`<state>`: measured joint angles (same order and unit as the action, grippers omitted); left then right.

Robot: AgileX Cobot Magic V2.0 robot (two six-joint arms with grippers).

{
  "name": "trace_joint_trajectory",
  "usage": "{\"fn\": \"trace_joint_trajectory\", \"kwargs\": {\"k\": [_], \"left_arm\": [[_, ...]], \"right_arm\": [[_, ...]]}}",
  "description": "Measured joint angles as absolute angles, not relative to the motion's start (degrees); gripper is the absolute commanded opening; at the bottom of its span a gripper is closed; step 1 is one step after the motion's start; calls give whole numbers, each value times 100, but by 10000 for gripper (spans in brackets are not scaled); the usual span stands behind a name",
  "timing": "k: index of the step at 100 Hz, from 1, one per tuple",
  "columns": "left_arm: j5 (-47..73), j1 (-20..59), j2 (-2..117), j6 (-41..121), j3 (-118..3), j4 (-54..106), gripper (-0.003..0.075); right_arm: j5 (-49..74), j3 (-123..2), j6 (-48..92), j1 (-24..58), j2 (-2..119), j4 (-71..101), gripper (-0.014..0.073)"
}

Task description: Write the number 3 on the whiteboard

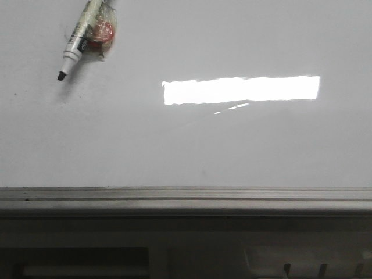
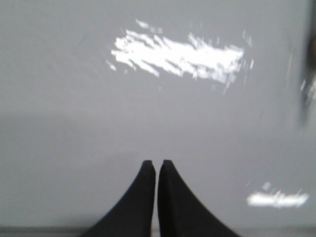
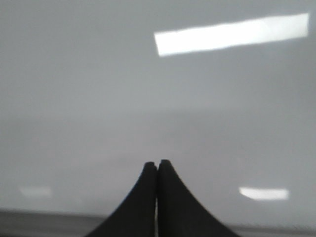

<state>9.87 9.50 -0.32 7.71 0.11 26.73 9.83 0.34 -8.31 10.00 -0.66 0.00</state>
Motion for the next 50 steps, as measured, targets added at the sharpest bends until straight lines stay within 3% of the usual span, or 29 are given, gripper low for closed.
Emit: {"fn": "trace_joint_trajectory", "kwargs": {"k": [20, 50], "left_arm": [[90, 950, -32, 757, 11, 5524, -21], [59, 950, -32, 749, 0, 6186, -21]], "right_arm": [[-466, 34, -831, 1000, -66, 1902, -61], [-1690, 34, -831, 1000, -66, 2273, -60]]}}
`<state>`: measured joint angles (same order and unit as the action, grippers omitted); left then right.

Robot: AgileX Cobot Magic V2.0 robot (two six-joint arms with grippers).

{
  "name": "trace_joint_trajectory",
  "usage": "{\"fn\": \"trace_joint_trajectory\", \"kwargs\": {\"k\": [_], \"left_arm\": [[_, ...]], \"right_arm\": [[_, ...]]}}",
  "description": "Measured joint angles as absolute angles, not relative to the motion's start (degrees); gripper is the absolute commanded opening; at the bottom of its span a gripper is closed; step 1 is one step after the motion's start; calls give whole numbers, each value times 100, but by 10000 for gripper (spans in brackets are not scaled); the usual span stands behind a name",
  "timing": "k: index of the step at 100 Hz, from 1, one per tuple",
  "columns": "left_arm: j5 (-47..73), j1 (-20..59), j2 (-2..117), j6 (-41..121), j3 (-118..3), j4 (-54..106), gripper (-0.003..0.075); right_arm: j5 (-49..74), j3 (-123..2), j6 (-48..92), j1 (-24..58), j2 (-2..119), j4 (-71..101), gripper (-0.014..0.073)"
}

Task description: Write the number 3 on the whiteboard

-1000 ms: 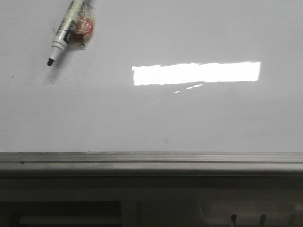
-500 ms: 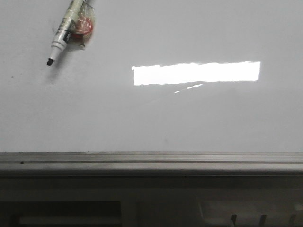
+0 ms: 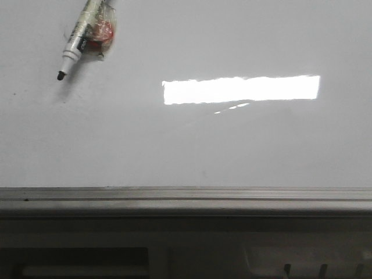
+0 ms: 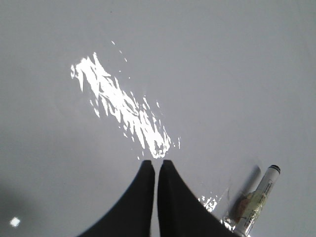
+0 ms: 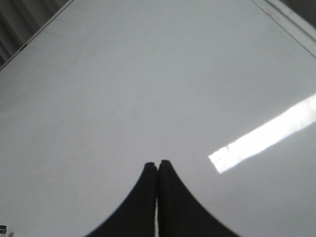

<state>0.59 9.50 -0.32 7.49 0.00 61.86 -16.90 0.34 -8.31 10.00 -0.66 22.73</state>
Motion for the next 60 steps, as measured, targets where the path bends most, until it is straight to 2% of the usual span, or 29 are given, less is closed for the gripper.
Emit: {"fn": "trace_joint_trajectory", "kwargs": {"k": [12, 23, 37, 44, 52, 60], "left_arm": [[366, 950, -32, 905, -130, 5534, -20], [1164, 950, 368, 1289, -848, 4437, -14], [2249, 950, 1528, 1948, -2129, 3527, 100], [2745, 950, 2191, 2135, -2712, 3443, 186], [3280, 950, 2967, 2283, -3259, 3428, 290], [3842, 950, 3622, 2609, -3726, 3578, 328]], "right_arm": [[-1379, 15, -831, 1000, -66, 2276, -40], [-617, -354, -831, 1000, 46, 2198, -39], [468, -1196, -831, 1000, 690, 1517, -27], [945, -1606, -831, 1000, 1105, 1290, 47], [1401, -2018, -831, 1000, 1536, 1151, 202], [1820, -2365, -827, 1000, 1910, 1102, 337]]}}
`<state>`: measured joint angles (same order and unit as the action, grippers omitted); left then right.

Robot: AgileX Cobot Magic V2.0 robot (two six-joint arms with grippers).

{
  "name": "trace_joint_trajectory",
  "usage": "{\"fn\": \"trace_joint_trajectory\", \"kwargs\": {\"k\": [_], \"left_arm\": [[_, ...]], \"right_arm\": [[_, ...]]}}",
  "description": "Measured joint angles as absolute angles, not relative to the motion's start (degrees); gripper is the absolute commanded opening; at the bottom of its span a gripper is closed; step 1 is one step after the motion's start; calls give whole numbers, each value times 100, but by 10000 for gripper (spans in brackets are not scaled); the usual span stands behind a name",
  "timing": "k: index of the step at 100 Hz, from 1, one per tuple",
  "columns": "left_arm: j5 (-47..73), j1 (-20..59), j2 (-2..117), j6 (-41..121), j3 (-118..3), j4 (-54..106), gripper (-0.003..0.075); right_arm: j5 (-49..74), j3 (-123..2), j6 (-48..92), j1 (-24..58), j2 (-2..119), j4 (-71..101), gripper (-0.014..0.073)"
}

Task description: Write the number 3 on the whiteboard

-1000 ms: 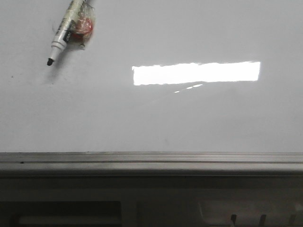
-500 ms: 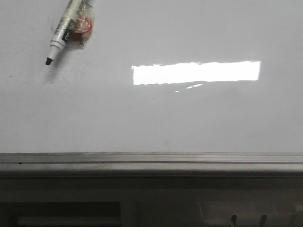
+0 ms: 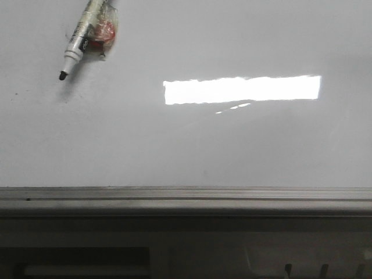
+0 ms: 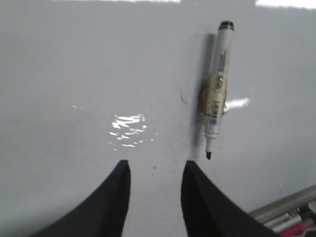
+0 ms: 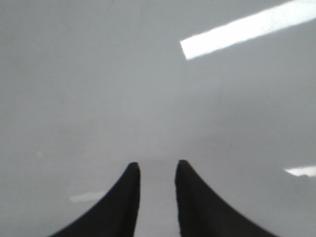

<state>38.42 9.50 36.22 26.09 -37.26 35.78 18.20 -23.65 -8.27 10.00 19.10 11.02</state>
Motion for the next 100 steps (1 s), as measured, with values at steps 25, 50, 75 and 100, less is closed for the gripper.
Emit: {"fn": "trace_joint_trajectory", "kwargs": {"k": [25, 50, 75, 100], "left_arm": [[4110, 1375, 5222, 3339, -4436, 3941, 312], [3175, 2556, 6151, 2463, -4787, 2964, 312], [2951, 2855, 6788, 1869, -4828, 2621, 295], [2793, 2892, 7015, 1824, -4876, 2695, -21]], "right_arm": [[2248, -2760, -802, 1000, 2542, 1039, 386], [2276, -2760, -802, 1000, 2555, 1036, 386], [2299, -2760, -802, 1000, 2555, 1026, 386], [2314, -2771, -802, 1000, 2555, 1024, 386]]}}
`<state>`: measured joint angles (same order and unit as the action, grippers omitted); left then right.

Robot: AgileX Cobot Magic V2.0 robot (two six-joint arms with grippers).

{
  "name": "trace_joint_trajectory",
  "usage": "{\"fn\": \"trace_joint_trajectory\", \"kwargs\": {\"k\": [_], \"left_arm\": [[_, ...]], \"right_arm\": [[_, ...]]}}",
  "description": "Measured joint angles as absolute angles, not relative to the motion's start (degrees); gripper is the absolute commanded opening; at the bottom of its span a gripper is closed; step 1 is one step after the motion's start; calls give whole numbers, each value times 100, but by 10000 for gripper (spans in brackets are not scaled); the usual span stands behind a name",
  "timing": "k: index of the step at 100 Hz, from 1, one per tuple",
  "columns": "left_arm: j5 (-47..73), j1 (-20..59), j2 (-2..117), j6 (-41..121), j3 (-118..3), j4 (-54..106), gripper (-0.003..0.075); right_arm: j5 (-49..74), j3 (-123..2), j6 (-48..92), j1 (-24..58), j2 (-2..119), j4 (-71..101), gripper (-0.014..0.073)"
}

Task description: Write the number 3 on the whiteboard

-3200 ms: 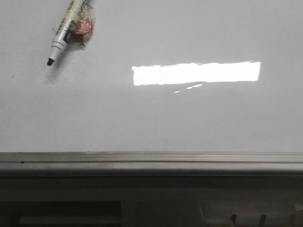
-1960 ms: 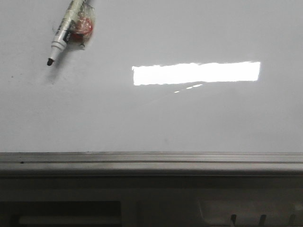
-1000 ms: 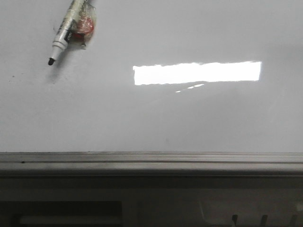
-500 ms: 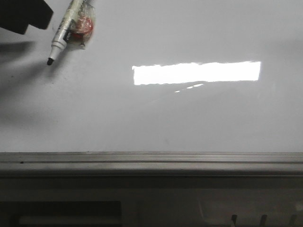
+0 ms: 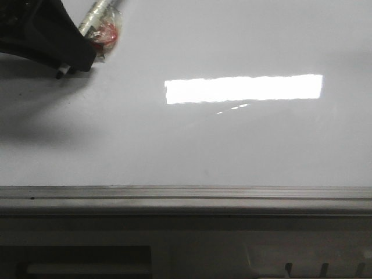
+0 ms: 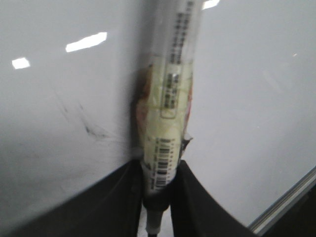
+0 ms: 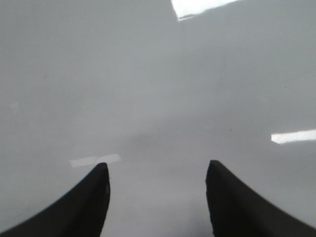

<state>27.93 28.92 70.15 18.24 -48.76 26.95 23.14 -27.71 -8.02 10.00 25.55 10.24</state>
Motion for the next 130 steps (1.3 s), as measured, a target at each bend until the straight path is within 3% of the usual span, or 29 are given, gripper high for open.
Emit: {"fn": "trace_joint_trajectory", "kwargs": {"k": [22, 52, 83, 113, 120, 130], "left_arm": [[2801, 3067, 6845, 2201, -4888, 2566, -21], [3044, 4940, 5727, 6174, -5019, 2380, -20], [3066, 5289, 5671, 6693, -5019, 2307, -20], [3066, 5289, 5671, 6715, -5019, 2406, -20], [3066, 5289, 5671, 6715, -5019, 2478, -20], [3066, 5289, 5671, 6715, -5019, 2503, -20]], "right_arm": [[2477, -3291, 264, 1324, 2564, 1348, 386], [3727, -4979, 3692, 3065, 3727, 2713, 388], [3848, -5318, 4076, 4686, 4859, 2793, 388], [3253, -5331, 4098, 5077, 5127, 2813, 383], [3103, -5331, 4098, 5090, 5195, 2882, 335], [3066, -5331, 4098, 5090, 5343, 3095, 177]]}}
